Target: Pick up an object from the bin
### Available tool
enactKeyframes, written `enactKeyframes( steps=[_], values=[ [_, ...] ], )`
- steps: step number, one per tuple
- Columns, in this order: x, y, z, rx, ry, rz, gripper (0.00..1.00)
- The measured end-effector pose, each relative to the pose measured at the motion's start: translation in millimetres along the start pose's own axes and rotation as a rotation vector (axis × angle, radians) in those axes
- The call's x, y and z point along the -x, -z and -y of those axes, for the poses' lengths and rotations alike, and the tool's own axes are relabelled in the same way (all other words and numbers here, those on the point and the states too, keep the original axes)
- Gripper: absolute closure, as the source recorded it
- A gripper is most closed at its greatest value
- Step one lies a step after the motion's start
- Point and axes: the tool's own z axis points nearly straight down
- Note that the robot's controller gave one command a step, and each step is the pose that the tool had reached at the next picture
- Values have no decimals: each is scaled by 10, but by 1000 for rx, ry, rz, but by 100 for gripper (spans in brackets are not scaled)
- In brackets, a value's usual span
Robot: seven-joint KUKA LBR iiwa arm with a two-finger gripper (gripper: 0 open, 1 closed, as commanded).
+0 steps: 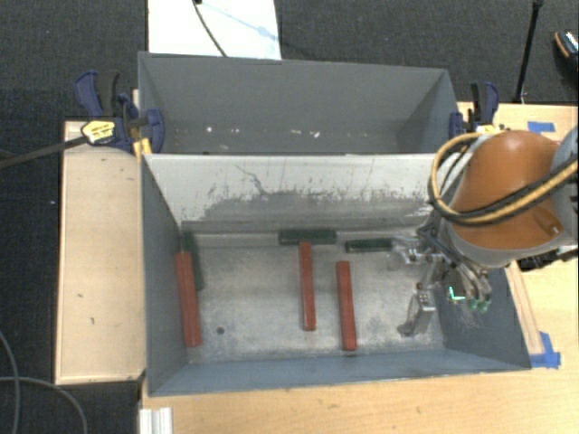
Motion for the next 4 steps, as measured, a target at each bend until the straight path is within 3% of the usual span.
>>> enactKeyframes(
  steps=[1,2,3,4],
  values=[
    [905,-1103,-781,2,204,6,0],
    [52,-791,-1546,2,515,5,0],
    [822,-786,-1206,-4,933,10,0],
    [811,-1096,-1416,-1,1288,4,0]
  ],
)
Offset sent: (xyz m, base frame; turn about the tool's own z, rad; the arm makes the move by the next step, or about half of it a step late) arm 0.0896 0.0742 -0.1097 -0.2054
